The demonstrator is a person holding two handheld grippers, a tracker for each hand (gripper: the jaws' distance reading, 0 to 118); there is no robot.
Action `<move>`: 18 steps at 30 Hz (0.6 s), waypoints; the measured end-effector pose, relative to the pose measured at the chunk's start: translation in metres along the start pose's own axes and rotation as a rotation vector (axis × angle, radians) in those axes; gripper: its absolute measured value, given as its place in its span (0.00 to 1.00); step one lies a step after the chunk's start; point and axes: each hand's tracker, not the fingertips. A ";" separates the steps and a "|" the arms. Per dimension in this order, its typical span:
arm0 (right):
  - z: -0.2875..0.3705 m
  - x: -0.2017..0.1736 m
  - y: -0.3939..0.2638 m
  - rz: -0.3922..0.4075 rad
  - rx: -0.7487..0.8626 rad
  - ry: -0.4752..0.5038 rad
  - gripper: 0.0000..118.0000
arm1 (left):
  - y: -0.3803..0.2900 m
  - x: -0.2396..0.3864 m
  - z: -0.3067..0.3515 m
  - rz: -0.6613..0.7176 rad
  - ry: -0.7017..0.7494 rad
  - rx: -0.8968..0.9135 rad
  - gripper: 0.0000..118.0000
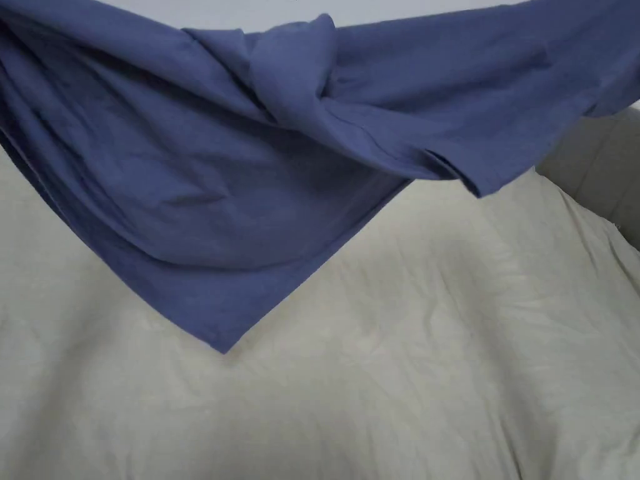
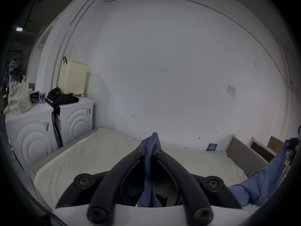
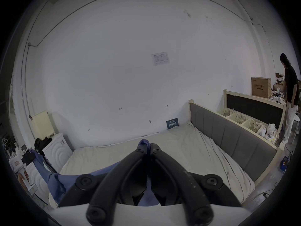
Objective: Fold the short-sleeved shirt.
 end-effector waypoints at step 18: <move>-0.203 -0.018 0.050 0.013 -0.001 -0.192 0.04 | 0.034 0.056 -0.175 0.001 0.134 -0.051 0.07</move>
